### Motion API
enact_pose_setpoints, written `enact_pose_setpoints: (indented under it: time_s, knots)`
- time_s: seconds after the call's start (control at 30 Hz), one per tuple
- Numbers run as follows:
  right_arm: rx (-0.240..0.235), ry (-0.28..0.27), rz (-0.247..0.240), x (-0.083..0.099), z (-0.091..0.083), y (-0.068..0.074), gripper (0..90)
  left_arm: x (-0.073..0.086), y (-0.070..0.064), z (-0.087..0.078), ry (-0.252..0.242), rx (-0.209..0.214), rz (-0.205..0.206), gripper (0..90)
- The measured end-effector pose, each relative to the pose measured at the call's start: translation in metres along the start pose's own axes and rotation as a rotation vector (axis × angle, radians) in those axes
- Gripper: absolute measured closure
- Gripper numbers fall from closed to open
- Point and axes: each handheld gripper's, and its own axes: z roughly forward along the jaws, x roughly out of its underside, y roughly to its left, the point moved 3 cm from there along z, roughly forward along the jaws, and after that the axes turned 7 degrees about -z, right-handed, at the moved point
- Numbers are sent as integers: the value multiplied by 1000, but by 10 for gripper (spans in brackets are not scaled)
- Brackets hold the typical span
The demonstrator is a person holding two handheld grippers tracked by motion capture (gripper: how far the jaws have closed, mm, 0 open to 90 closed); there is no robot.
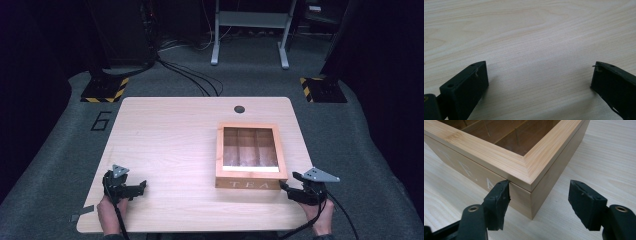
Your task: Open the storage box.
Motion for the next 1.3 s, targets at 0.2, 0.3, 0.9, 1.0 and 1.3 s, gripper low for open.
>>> enact_pose_setpoints:
  time_s: [0.2,0.3,0.9,1.0,1.3]
  knots:
    - [1,-9,-12,0,-1,1,367,0,0,0,-1,0,0,9]
    - [4,-14,-13,-1,-1,1,373,0,0,0,-1,0,0,9]
    - [90,-48,-160,-31,-6,6,349,0,0,0,-1,-1,0,9]
    - [109,-45,-254,-44,-7,12,348,0,0,0,-2,-1,0,9]
    - [139,-56,-333,-62,-10,13,373,0,0,0,-1,-1,0,9]
